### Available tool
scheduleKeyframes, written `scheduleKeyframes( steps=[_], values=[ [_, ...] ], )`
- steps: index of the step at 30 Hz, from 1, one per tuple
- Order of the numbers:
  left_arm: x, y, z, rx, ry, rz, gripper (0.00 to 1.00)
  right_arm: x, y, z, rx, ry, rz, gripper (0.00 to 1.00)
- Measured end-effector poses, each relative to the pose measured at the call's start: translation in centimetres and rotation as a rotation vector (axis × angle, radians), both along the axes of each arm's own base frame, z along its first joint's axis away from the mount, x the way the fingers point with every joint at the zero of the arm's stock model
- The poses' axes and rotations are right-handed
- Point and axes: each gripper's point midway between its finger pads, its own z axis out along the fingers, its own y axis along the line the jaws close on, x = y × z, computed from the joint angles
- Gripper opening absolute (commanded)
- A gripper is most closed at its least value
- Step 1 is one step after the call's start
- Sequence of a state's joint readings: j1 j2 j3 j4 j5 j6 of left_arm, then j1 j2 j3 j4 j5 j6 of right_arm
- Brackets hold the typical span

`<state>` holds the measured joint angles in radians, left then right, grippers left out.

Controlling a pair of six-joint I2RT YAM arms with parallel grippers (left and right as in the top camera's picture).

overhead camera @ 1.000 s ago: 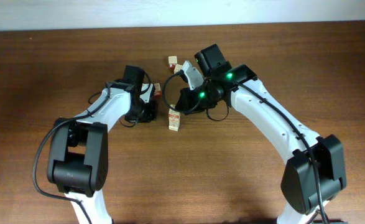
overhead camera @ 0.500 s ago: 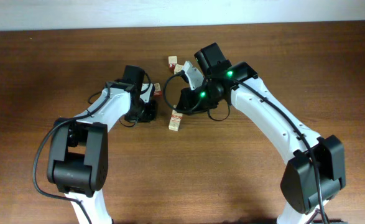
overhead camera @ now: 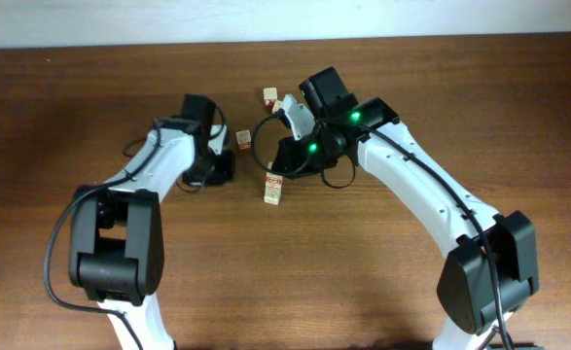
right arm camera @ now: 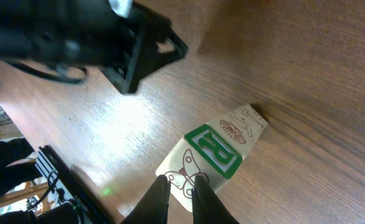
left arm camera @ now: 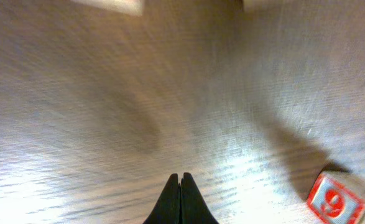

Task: Rotate 5 blocks
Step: 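Open the left gripper and move the left arm away up-left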

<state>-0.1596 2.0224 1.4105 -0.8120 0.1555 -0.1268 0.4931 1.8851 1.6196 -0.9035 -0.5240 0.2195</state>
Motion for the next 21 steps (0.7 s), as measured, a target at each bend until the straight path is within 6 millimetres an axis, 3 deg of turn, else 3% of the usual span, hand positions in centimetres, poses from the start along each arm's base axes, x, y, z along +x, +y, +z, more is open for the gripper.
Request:
scheduleKeyframes(
  steps=[4, 12, 21],
  values=[
    [1.9, 1.1, 2.8, 0.01, -0.033, 0.029, 0.0, 0.1, 0.3, 0.1, 0.003, -0.021, 0.015, 0.18],
    [5.3, 1.2, 8.4, 0.016, -0.141, 0.036, 0.0, 0.2, 0.8, 0.2, 0.01, -0.043, 0.027, 0.23],
    [5.5, 1.5, 9.0, 0.032, -0.15, 0.039, 0.0, 0.3, 0.9, 0.5, 0.004, -0.04, 0.027, 0.29]
  ],
)
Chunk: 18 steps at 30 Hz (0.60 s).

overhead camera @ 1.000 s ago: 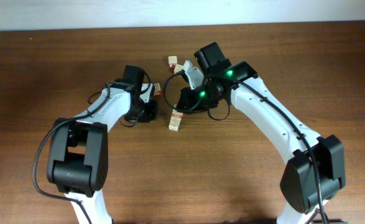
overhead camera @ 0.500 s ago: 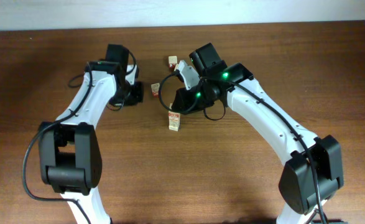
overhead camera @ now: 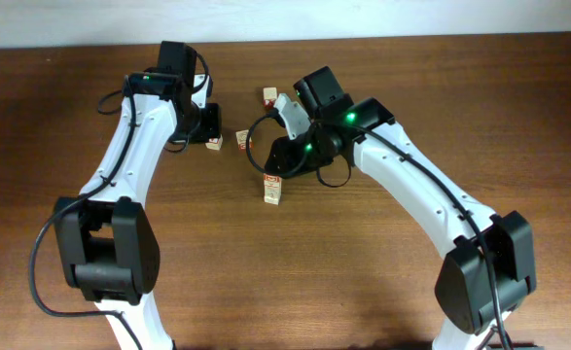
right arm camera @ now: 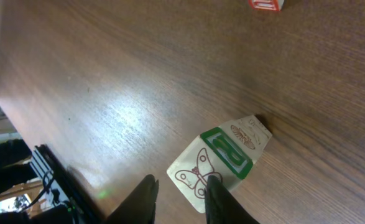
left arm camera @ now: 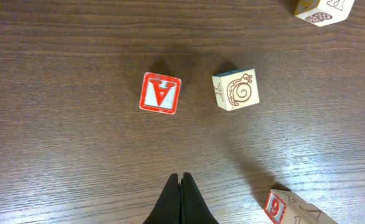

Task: Rotate 5 blocks
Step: 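Open the left gripper and move the left arm away up-left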

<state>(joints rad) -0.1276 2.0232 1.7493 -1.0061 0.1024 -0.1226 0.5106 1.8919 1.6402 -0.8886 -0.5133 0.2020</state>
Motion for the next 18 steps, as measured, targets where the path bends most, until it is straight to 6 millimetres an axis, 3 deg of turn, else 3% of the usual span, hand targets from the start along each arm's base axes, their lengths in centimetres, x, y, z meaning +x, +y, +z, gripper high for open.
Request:
scheduleKeyframes(
  steps=[12, 14, 18],
  values=[
    [0.01, 0.1, -0.01, 0.006, 0.0, 0.002, 0.0, 0.33, 0.02, 0.14, -0.013, -0.007, -0.004, 0.33],
    [0.01, 0.1, -0.01, 0.006, 0.0, 0.002, 0.0, 0.34, 0.03, 0.15, -0.012, -0.007, -0.004, 0.39],
    [0.0, 0.11, -0.02, 0.006, 0.0, 0.002, 0.0, 0.41, 0.11, 0.34, -0.01, -0.013, -0.001, 0.4]
  ],
)
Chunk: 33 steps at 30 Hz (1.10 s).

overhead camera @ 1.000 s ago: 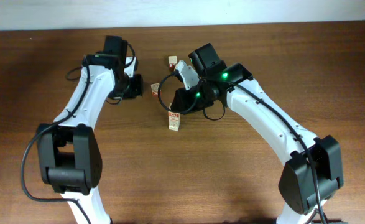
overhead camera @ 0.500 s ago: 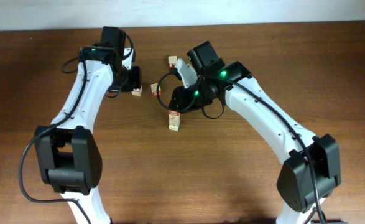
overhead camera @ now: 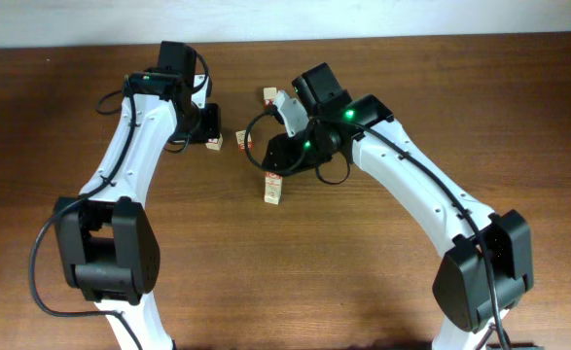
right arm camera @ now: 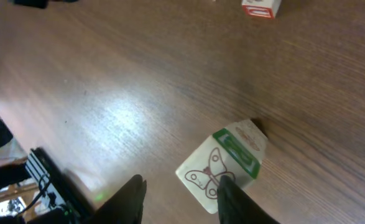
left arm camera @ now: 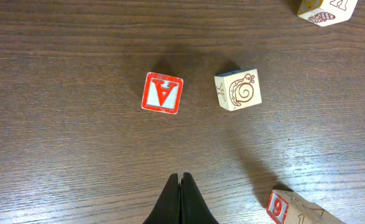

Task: Rotate 5 blocks
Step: 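Open the left gripper and move the left arm away up-left, then release the stack with the right gripper and raise it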

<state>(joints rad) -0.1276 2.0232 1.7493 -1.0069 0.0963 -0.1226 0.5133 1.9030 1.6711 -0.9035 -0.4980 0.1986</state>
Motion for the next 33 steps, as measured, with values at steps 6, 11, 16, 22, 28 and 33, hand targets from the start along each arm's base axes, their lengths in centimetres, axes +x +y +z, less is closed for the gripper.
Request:
scheduleKeyframes(
  steps=[6, 11, 16, 22, 28, 33],
  values=[
    [0.0, 0.0, 0.0, 0.0, 0.001, 0.0, 0.0, 0.0, 0.0, 0.1, 0.0, 0.002, 0.0, 0.4],
    [-0.1, 0.0, 0.0, 0.0, 0.003, 0.0, 0.0, -0.2, 0.2, 0.1, -0.001, 0.003, 0.006, 0.41],
    [-0.1, 0.0, 0.0, 0.0, 0.003, 0.0, 0.0, -1.4, 1.6, 0.2, 0.001, 0.001, 0.045, 0.41],
    [-0.1, 0.0, 0.0, 0.0, 0.003, 0.0, 0.0, -1.4, 1.7, 0.2, 0.002, -0.002, 0.048, 0.41],
    [-0.1, 0.0, 0.0, 0.0, 0.003, 0.0, 0.0, -1.2, 1.7, 1.2, 0.002, -0.011, 0.046, 0.44],
    [-0.1, 0.0, 0.0, 0.0, 0.003, 0.0, 0.0, -0.9, 1.8, 1.9, 0.008, -0.026, 0.045, 0.44]
  ],
)
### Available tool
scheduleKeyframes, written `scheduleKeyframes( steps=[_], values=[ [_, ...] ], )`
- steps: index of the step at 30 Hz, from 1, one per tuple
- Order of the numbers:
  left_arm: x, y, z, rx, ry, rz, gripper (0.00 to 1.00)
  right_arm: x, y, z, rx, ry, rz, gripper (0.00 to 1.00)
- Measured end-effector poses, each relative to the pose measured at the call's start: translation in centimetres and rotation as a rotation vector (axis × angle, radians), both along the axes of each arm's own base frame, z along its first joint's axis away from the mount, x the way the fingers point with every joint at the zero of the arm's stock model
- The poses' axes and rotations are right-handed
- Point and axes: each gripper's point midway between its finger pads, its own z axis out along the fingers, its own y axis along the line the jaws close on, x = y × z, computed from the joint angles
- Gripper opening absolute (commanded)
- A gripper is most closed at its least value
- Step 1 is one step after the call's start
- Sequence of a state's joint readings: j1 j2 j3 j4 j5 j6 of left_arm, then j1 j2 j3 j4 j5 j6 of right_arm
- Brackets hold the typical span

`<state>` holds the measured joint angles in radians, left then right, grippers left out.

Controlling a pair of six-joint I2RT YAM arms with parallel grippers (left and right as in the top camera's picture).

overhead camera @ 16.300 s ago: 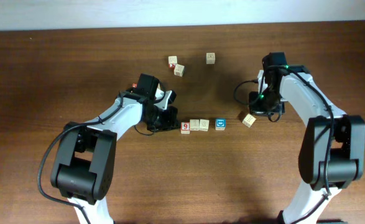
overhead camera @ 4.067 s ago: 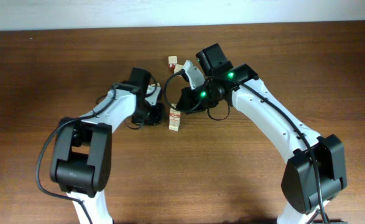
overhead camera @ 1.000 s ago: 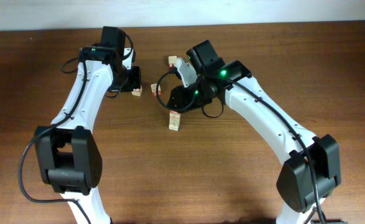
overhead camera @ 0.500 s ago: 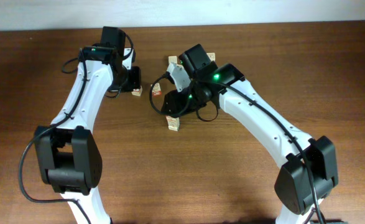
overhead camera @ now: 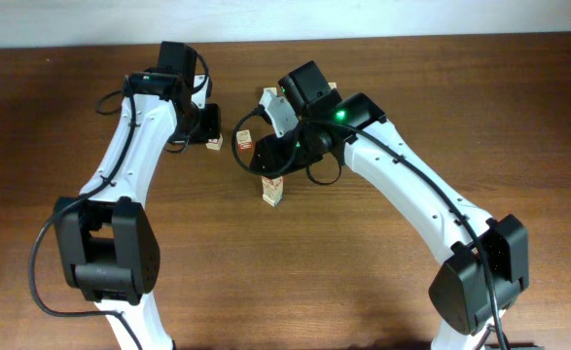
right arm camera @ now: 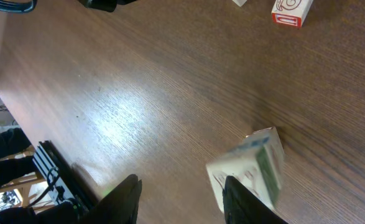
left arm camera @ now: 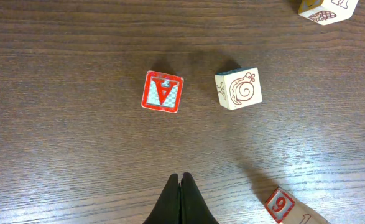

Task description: Rotate 5 blocks

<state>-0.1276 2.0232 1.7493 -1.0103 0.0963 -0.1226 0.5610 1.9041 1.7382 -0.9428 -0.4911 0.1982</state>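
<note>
The cream block with green lettering (right arm camera: 252, 172) is blurred and tilted on the table, just outside the right finger (right arm camera: 235, 196) of my open right gripper (right arm camera: 181, 182). Nothing lies between the jaws. From overhead this block (overhead camera: 273, 195) sits just below the right gripper (overhead camera: 266, 161). My left gripper (left arm camera: 181, 182) is shut and empty, high above a red A block (left arm camera: 162, 91) and a snail block (left arm camera: 238, 89). A red 9 block (left arm camera: 280, 204) lies at the lower right, another cream block (left arm camera: 326, 7) at the top right.
A red-faced block (right arm camera: 291, 9) lies beyond the right gripper. Overhead, small blocks lie at the back (overhead camera: 268, 95), in the middle (overhead camera: 244, 142) and under the left gripper (overhead camera: 214, 143). A black cable loops below the right wrist. The brown table (overhead camera: 411, 292) stretches all round.
My right gripper has opened wider and the green-lettered block, which lay between its fingertips, now sits turned and blurred outside the right finger. The left arm has not moved.
First my right jaws were almost shut on the green-lettered block, and the left gripper was low beside the 9 block. Then the left arm stood at the back above the A and snail blocks, where it stays. The right jaws stood wider at each moment, and now the block is free.
</note>
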Motion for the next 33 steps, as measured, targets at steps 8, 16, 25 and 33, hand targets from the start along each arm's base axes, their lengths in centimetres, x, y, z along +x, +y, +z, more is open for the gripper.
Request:
scheduleKeyframes(
  steps=[8, 16, 25, 33],
  values=[
    [0.0, 0.0, 0.0, 0.002, 0.0, -0.003, 0.0, 0.0, -0.7, 1.7, -0.032, -0.006, 0.004, 0.47],
    [-0.7, 2.8, 6.0, 0.013, -0.099, 0.047, 0.15, 2.7, -6.4, 10.2, -0.104, -0.152, -0.104, 0.72],
    [-5.4, 7.4, 15.4, 0.139, -0.259, 0.14, 0.99, 1.2, -17.1, 18.6, -0.211, -0.281, -0.346, 0.99],
    [-6.8, 7.8, 16.0, 0.159, -0.246, 0.148, 0.99, -7.1, -25.1, 28.4, -0.158, -0.545, -0.567, 0.99]
  ],
)
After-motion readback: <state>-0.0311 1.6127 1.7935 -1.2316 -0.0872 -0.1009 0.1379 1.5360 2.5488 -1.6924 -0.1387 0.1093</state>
